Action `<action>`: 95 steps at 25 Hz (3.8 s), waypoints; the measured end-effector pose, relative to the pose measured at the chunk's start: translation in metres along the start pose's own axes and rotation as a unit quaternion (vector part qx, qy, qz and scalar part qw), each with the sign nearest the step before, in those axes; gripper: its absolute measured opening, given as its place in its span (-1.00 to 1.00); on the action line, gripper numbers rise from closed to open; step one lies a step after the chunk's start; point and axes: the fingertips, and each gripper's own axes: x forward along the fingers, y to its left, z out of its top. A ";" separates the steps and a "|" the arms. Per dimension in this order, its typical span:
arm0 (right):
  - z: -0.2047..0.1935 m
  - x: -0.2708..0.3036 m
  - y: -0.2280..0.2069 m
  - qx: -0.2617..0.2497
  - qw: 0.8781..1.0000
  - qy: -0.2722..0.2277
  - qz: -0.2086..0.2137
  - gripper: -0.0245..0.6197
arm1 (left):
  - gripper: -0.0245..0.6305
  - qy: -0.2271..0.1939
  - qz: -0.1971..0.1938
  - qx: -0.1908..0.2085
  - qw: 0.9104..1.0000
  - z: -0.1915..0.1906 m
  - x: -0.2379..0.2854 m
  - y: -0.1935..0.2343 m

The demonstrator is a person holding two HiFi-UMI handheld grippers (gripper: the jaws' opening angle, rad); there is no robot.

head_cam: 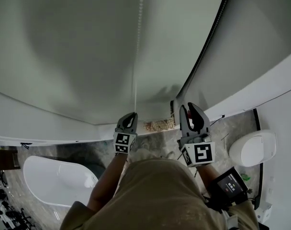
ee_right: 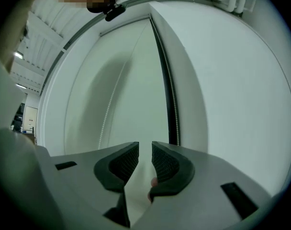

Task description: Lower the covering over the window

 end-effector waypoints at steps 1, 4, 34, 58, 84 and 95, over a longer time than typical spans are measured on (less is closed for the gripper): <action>-0.004 0.001 -0.002 0.003 1.000 0.008 -0.003 -0.70 | -0.85 0.001 0.014 0.003 1.000 0.001 -0.001 0.007; -0.013 0.003 -0.003 0.011 1.000 0.020 -0.002 -0.70 | -0.85 0.004 0.025 0.008 1.000 0.007 0.004 0.017; -0.106 0.045 -0.076 0.077 0.965 0.084 -0.238 -0.64 | -0.85 0.032 -0.090 0.086 0.992 0.051 0.112 0.020; -0.089 0.094 -0.048 0.094 0.980 0.077 -0.157 -0.87 | -0.85 0.021 -0.104 0.074 0.992 0.086 0.089 0.037; -0.113 -0.064 0.046 0.051 0.988 0.103 0.102 -0.87 | -0.49 -0.140 -0.384 -0.028 0.912 0.190 -0.040 -0.204; -0.095 -0.117 0.066 0.049 0.980 0.101 0.164 -0.87 | -0.68 -0.166 -0.301 -0.035 0.938 0.198 -0.079 -0.228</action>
